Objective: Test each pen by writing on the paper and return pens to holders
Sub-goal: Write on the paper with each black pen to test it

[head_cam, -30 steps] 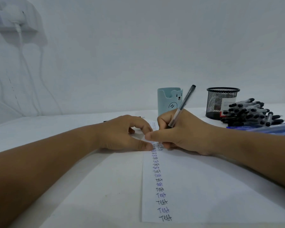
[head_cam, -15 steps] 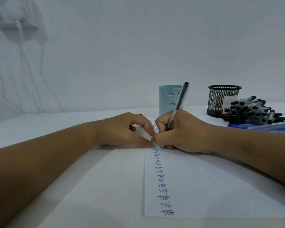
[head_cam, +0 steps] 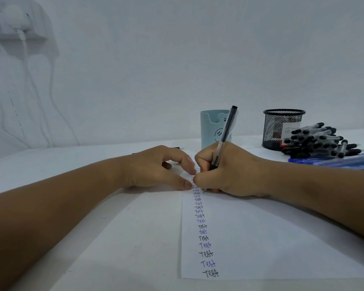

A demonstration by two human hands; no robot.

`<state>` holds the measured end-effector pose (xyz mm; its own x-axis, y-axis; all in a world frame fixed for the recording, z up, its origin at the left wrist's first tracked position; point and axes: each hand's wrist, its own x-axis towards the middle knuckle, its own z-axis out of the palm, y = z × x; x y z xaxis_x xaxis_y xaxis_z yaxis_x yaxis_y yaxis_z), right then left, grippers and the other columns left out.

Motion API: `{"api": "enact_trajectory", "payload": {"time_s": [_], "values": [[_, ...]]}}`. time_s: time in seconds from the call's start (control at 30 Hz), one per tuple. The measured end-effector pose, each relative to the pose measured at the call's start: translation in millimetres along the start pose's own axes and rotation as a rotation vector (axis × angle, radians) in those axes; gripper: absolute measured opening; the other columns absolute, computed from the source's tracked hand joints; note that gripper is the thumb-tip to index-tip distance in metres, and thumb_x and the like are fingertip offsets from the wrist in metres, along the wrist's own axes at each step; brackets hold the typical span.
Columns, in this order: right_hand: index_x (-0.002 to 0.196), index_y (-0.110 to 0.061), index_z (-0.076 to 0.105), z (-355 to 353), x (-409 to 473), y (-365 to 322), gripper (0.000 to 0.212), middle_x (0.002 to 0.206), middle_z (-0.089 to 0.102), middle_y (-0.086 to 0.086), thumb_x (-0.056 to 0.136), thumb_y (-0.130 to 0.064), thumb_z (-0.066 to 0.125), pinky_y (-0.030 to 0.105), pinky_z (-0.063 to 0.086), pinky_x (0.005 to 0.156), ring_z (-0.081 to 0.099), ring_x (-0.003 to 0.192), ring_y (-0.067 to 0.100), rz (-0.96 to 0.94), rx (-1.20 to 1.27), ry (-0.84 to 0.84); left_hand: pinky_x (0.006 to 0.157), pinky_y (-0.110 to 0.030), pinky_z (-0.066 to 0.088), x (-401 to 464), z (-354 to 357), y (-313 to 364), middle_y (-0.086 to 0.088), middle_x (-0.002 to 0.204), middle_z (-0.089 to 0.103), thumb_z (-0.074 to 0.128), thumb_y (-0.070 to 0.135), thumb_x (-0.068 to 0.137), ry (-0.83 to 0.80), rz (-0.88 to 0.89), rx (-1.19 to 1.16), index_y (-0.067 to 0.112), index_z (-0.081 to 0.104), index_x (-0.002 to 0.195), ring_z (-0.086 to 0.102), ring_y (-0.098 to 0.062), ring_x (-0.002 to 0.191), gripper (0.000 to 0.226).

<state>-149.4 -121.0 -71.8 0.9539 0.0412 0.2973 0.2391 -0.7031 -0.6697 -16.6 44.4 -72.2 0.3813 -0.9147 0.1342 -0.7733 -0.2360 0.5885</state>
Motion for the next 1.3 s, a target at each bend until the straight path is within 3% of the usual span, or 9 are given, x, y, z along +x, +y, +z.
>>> {"api": "enact_trajectory", "payload": {"time_s": [0.17, 0.63, 0.77, 1.1, 1.3], "values": [[0.055, -0.008, 0.043, -0.8, -0.9, 0.9, 0.039, 0.052, 0.047, 0.005, 0.083, 0.003, 0.067, 0.016, 0.037, 0.048, 0.046, 0.045, 0.009, 0.013, 0.096, -0.004, 0.106, -0.028, 0.036, 0.1, 0.1, 1.4, 0.020, 0.124, 0.065, 0.076, 0.057, 0.060, -0.003, -0.012, -0.003, 0.041, 0.074, 0.094, 0.054, 0.001, 0.123, 0.037], [0.058, -0.004, 0.042, -3.0, -0.4, 1.2, 0.033, 0.055, 0.047, 0.004, 0.081, -0.002, 0.066, 0.022, 0.036, 0.052, 0.042, 0.051, 0.011, -0.011, -0.012, 0.005, 0.106, -0.027, 0.036, 0.2, -0.1, 1.9, 0.022, 0.125, 0.065, 0.076, 0.058, 0.059, 0.001, -0.018, 0.002, 0.038, 0.074, 0.097, 0.053, 0.002, 0.124, 0.042], [0.054, -0.011, 0.043, -1.8, 1.2, 2.4, 0.036, 0.051, 0.047, 0.000, 0.080, -0.001, 0.066, 0.019, 0.036, 0.050, 0.043, 0.048, 0.009, -0.016, -0.009, -0.001, 0.104, -0.026, 0.036, -0.1, 0.3, 1.8, 0.022, 0.125, 0.065, 0.077, 0.057, 0.059, 0.004, -0.019, -0.013, 0.037, 0.074, 0.096, 0.054, 0.003, 0.123, 0.042], [0.055, -0.009, 0.039, -2.0, 1.6, 4.1, 0.036, 0.053, 0.039, -0.003, 0.080, -0.002, 0.065, 0.015, 0.031, 0.050, 0.036, 0.049, 0.006, -0.071, -0.057, 0.030, 0.104, -0.027, 0.036, 0.6, 0.1, 1.0, 0.022, 0.126, 0.065, 0.077, 0.057, 0.059, 0.006, -0.022, -0.013, 0.035, 0.075, 0.098, 0.053, 0.001, 0.124, 0.045], [0.053, -0.012, 0.038, -2.5, 4.0, 9.2, 0.040, 0.048, 0.039, -0.004, 0.081, 0.003, 0.063, 0.018, 0.036, 0.049, 0.043, 0.048, 0.011, -0.032, 0.053, -0.004, 0.107, -0.028, 0.036, 0.1, -0.3, 1.6, 0.022, 0.125, 0.065, 0.077, 0.058, 0.060, 0.004, -0.019, -0.006, 0.039, 0.074, 0.096, 0.054, 0.002, 0.124, 0.041]]}}
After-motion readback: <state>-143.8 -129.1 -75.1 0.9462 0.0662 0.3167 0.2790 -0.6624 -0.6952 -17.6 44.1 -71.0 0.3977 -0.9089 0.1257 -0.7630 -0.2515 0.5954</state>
